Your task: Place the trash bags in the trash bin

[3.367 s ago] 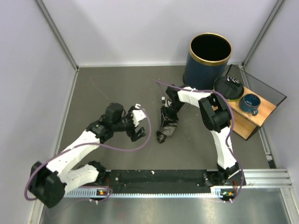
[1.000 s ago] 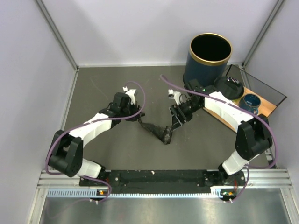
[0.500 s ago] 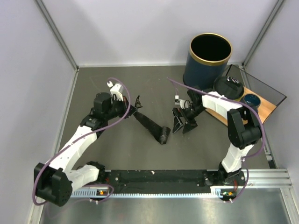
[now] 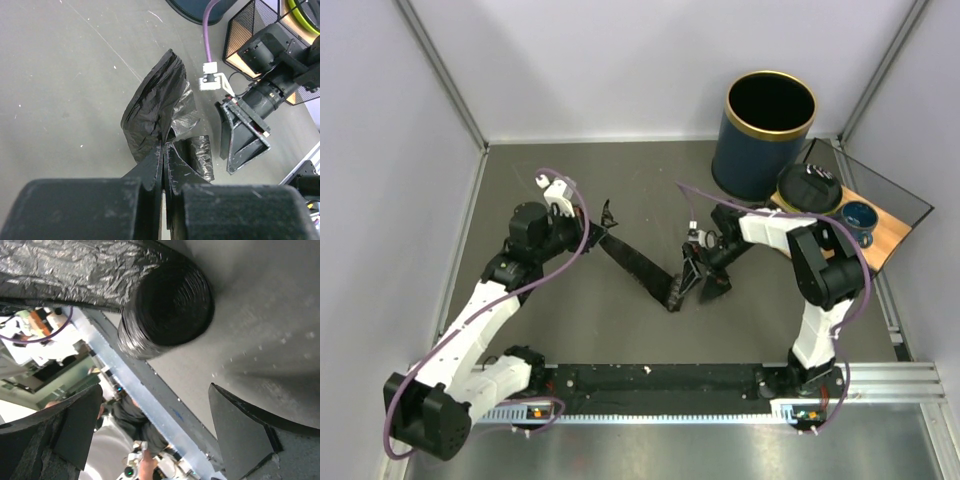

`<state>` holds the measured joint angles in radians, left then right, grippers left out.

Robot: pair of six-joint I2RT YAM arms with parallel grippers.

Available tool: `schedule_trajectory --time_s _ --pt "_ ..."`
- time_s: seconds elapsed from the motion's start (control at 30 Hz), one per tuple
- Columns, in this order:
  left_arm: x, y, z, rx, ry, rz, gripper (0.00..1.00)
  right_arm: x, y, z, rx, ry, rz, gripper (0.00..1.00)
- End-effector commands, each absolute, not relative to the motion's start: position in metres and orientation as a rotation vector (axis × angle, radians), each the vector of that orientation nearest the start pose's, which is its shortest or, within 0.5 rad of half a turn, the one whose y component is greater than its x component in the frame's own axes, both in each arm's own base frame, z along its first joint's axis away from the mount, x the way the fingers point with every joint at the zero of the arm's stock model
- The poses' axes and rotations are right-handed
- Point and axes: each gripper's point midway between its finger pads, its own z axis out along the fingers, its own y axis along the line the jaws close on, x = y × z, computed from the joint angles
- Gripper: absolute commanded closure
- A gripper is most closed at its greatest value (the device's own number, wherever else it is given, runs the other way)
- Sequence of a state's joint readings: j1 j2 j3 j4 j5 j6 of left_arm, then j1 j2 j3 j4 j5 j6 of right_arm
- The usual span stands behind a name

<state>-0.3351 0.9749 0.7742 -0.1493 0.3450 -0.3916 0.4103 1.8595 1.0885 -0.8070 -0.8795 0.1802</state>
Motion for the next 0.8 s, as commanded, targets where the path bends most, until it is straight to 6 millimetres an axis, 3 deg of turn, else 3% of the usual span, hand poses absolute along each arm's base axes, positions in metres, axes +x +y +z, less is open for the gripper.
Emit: schedule_trajectory --time_s 0.0,0.07,0.1,0.2,0.4,0.57,0.77 --pt "0.285 -0.171 0.233 0.141 1.952 -0.799 1.0 0.208 0.261 0.058 -0.591 2.939 1.258 0.12" --pt "0.282 -0.169 0.228 0.129 1.963 -0.796 1.0 0.213 0.257 0.053 -0.682 2.885 1.125 0.11" --pt "0.282 -0.168 0.226 0.121 1.968 -0.794 1.0 0.205 0.258 0.053 -0.797 2.841 1.08 0.11" --pt "0.281 -0.166 0.22 0.105 1.974 -0.794 1.0 0.194 0.251 0.041 -0.915 2.84 0.902 0.12" --pt "0.284 -0.162 0.214 0.067 1.991 -0.793 1.0 0.191 0.24 0.023 -0.945 2.871 0.7 0.17" --pt "0.281 -0.157 0.21 0.055 1.999 -0.785 1.0 0.186 0.227 0.016 -0.982 2.885 0.632 0.29" --pt "0.276 -0.151 0.203 0.037 2.012 -0.78 1.0 0.224 0.227 0.027 -1.088 2.735 0.497 0.39"
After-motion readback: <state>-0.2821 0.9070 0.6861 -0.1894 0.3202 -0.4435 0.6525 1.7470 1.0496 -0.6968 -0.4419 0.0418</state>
